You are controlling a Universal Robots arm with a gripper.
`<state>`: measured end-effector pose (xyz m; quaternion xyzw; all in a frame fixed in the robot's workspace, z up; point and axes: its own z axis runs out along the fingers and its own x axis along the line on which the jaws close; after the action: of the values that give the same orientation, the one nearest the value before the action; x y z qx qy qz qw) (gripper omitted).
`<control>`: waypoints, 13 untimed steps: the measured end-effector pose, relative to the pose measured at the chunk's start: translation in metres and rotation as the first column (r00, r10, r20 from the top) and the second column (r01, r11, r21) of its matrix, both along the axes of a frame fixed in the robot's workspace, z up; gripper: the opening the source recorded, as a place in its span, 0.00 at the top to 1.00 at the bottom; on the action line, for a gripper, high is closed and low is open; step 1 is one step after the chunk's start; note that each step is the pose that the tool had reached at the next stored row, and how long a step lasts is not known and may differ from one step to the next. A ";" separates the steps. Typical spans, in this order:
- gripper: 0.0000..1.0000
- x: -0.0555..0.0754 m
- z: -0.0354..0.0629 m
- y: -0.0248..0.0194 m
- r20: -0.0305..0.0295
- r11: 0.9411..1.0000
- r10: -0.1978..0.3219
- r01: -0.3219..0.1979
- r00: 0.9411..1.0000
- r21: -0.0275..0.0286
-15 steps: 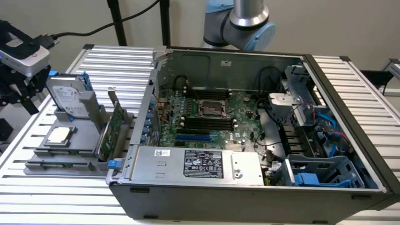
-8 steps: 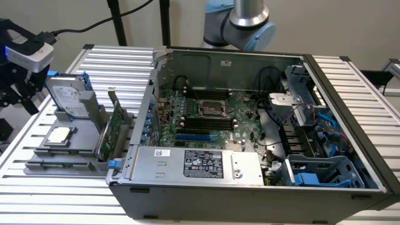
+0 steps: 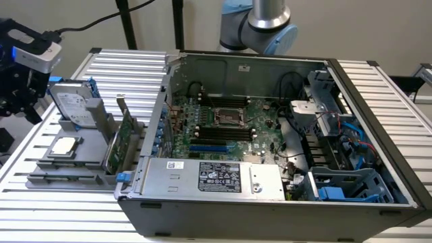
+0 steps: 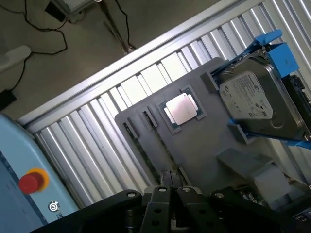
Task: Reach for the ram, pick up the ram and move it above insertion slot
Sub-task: 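Pick up the ram and move it above insertion slot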
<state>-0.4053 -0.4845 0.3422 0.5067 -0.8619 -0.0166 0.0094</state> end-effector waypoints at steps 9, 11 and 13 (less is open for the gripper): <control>0.89 0.000 -0.0003 0.0000 0.000 0.987 0.162 -0.162 0.987 0.000; 0.89 0.000 -0.0004 0.0000 0.000 0.980 0.198 -0.198 0.980 0.000; 0.89 0.000 -0.0004 0.0000 0.000 0.972 0.233 -0.233 0.972 0.000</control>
<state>-0.4053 -0.4845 0.3418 0.6044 -0.7964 -0.0154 0.0113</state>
